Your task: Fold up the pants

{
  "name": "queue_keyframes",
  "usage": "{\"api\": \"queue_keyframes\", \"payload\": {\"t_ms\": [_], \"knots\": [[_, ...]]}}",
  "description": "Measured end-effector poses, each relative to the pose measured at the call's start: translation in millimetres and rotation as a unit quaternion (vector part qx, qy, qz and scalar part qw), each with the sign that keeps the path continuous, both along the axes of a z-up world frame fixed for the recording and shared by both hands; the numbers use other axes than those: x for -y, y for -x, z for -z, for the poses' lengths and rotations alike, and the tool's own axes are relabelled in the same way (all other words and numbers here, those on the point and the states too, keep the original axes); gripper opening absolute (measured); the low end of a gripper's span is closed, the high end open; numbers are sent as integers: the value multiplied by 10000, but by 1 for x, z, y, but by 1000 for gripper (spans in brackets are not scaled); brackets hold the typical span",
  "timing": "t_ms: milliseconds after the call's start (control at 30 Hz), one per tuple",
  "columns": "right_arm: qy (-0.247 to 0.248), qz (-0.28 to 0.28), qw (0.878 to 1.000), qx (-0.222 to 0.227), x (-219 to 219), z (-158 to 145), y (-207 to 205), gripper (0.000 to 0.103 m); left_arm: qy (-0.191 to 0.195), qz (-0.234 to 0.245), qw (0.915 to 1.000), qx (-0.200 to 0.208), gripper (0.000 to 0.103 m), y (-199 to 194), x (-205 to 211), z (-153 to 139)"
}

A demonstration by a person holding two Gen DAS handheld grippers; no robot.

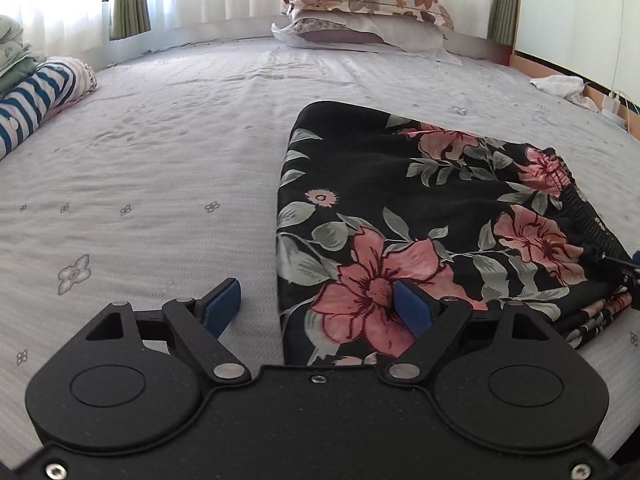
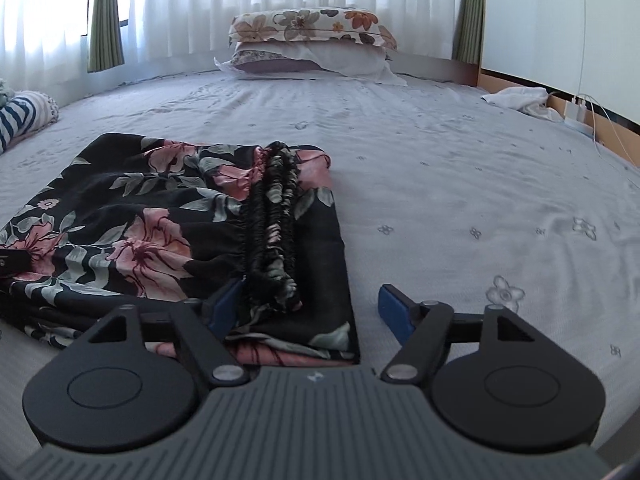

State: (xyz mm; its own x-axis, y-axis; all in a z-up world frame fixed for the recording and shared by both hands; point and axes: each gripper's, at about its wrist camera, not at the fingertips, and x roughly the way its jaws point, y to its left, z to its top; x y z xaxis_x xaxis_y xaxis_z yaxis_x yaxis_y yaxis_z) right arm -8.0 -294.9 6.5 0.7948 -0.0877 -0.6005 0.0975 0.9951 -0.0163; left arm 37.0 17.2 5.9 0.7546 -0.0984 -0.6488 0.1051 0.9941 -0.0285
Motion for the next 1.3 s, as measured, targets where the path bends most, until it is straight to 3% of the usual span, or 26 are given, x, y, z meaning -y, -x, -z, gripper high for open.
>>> {"api": "queue_keyframes", "payload": {"t_ms": [233, 733, 867, 1100, 1200, 1300], "knots": [[-120, 55, 9999, -14, 10, 7, -3, 91, -99, -119, 9998, 80, 87, 2, -14, 2], [-64, 75, 10000, 12, 8, 9, -3, 94, -142, -528, 9984, 173, 90, 21, -57, 8], [-57, 79, 10000, 17, 8, 9, -2, 94, -378, -716, 9966, 143, 91, 24, -61, 8], [-72, 82, 9999, 24, 8, 9, -2, 95, -94, -860, 9962, 140, 85, 33, -68, -9], [-64, 80, 9999, 25, 8, 9, -2, 95, 172, -546, 9974, 443, 86, 46, -59, -24], [-75, 78, 9999, 23, 8, 9, -2, 95, 116, 68, 9987, 500, 89, 57, -38, -28]]}}
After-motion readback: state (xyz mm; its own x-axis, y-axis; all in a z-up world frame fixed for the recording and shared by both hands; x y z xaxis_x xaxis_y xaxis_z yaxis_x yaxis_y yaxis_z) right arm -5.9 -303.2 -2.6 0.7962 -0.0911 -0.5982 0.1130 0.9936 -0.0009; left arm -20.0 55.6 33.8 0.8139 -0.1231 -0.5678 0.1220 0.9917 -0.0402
